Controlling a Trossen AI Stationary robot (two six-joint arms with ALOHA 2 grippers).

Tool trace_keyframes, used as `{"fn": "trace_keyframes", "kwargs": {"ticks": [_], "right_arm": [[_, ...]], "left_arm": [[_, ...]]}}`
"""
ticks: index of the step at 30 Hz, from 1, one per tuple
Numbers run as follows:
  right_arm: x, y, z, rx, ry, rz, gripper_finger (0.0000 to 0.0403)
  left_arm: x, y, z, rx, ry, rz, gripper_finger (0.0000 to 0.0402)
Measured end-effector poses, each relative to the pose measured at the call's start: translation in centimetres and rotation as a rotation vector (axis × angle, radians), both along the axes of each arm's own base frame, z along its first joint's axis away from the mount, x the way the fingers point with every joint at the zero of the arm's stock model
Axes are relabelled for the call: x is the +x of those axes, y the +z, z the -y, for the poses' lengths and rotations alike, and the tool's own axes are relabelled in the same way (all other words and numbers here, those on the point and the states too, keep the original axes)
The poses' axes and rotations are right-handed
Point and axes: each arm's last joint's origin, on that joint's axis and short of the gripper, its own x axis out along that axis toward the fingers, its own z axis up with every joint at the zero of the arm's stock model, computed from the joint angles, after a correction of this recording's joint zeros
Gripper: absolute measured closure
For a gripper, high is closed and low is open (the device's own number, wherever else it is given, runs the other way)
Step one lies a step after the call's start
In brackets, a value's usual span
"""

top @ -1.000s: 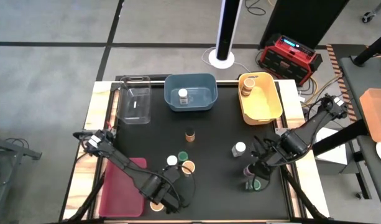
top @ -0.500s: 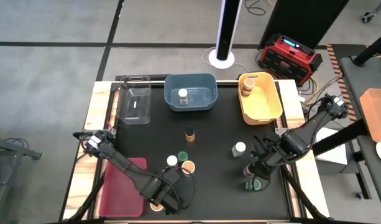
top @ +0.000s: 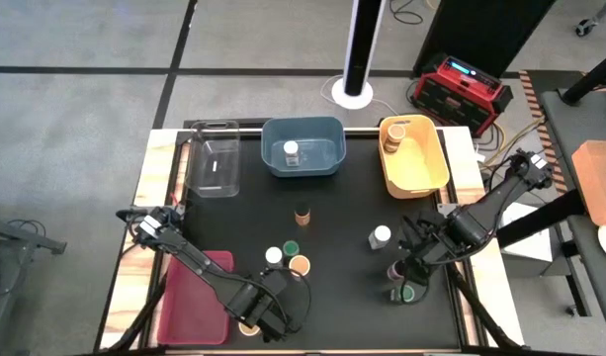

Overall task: Sort spices by type
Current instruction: Put the bottom black seasoning bottle into the transparent bin

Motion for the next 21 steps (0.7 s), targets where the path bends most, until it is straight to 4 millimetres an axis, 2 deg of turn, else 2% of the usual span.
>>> {"fn": "trace_keyframes", "kwargs": {"ticks": [10, 21], "right_arm": [[0.0, -0.1, 0.0, -0.002, 0.0, -0.002, 0.0078], [0.0, -0.1, 0.0, 0.001, 0.0, 0.0, 0.0083]], "left_arm": [[-0.4, -1.2, -0.3, 0.031, -0.008, -0.04, 0.0087], [-0.1, -1.3, -0.3, 0.034, -0.045, -0.013, 0.0087]]}}
